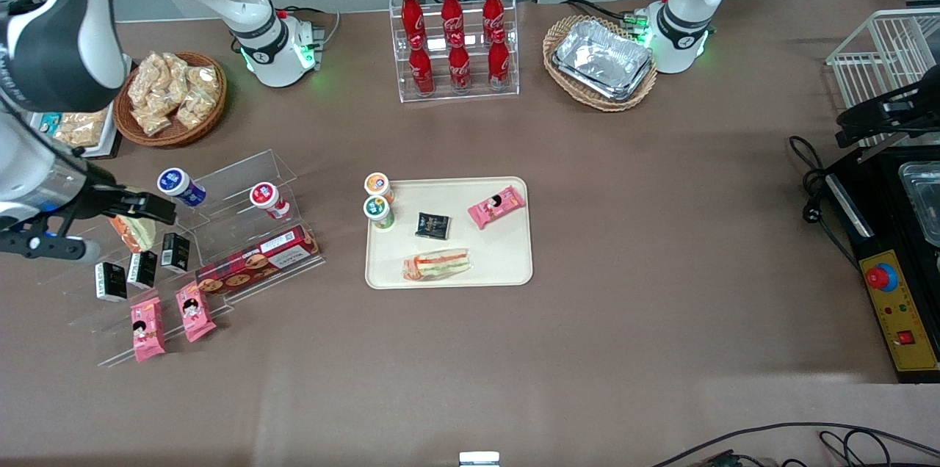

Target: Place sandwich on tray

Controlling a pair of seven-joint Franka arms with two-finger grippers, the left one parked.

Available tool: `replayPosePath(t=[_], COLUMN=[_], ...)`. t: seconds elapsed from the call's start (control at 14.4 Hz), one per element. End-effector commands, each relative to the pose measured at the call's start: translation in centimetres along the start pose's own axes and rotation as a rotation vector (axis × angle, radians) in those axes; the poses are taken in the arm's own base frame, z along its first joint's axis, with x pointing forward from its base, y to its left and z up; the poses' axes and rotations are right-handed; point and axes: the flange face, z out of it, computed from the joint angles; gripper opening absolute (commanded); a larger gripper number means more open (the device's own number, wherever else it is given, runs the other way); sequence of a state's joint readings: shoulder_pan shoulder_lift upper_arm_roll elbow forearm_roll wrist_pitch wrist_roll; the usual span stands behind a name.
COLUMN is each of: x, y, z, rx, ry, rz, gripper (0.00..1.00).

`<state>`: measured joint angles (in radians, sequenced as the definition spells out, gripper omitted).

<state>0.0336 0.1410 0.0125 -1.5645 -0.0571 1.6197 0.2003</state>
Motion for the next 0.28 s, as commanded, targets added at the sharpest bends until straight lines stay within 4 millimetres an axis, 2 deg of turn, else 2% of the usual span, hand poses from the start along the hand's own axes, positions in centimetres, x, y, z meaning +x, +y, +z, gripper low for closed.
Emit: replayPosePath(t=[0.0, 0.21], x=[-0.58, -0.53], y=[0.45, 0.86], z=[-0.43, -0.16], rx=[-0.018, 0.032], ry=[0.0, -0.015], rz=[-0.012, -0.004], gripper=[1.0, 1.0])
